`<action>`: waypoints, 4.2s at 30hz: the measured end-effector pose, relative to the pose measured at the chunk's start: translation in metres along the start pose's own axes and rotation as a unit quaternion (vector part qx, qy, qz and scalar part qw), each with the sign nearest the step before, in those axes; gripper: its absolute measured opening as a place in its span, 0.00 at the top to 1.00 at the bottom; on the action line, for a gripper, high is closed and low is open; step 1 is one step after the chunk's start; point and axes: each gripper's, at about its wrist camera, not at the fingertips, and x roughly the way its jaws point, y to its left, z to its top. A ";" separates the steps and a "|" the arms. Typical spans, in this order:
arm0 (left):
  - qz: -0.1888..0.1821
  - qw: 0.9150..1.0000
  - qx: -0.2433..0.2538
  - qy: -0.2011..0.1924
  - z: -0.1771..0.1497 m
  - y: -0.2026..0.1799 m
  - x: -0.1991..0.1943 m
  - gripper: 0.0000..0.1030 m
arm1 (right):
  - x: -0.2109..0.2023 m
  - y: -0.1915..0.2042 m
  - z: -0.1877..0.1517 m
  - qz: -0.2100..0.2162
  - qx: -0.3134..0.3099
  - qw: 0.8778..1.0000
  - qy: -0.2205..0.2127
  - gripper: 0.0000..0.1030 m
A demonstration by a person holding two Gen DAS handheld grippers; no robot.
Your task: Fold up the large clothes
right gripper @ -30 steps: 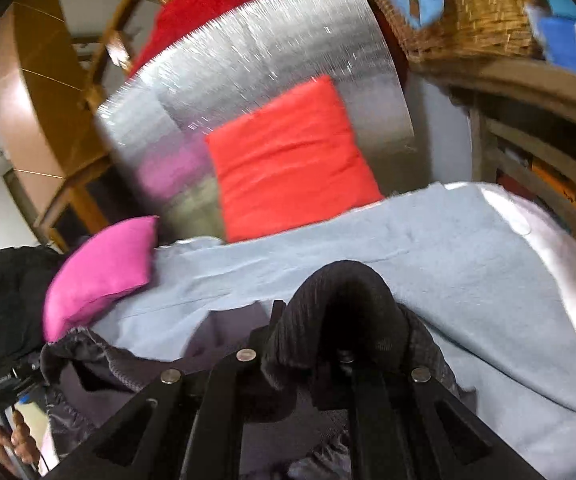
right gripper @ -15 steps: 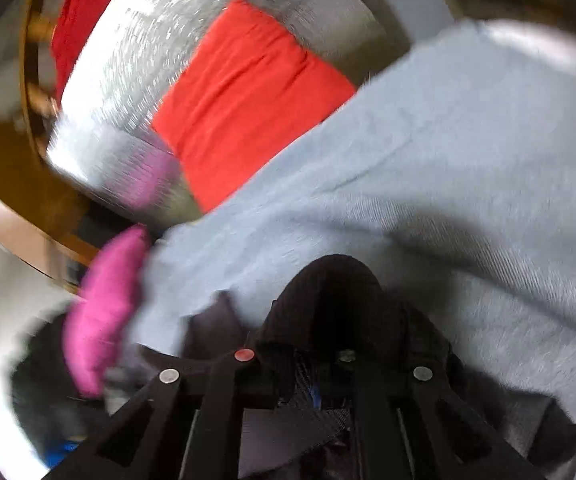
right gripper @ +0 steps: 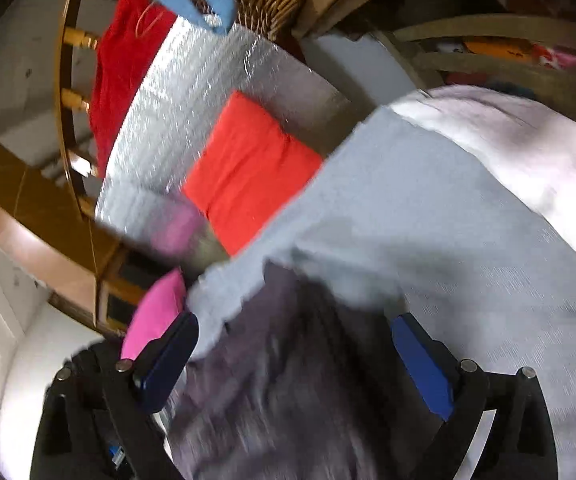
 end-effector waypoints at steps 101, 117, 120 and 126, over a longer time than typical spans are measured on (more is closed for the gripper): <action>0.020 0.998 -0.059 0.015 -0.037 0.002 0.033 0.67 | 0.114 0.180 -0.088 -0.194 -0.311 0.920 0.138 0.91; 0.047 0.996 -0.067 -0.017 -0.025 0.007 0.027 0.34 | 0.071 0.067 -0.023 -0.061 -0.044 0.995 0.064 0.18; 0.043 0.997 -0.035 -0.057 -0.025 -0.003 0.002 0.29 | 0.004 0.055 -0.011 -0.057 -0.062 0.996 0.014 0.13; 0.076 0.996 0.004 -0.054 -0.035 -0.005 -0.022 0.23 | -0.051 0.025 -0.034 -0.107 -0.095 0.989 0.041 0.14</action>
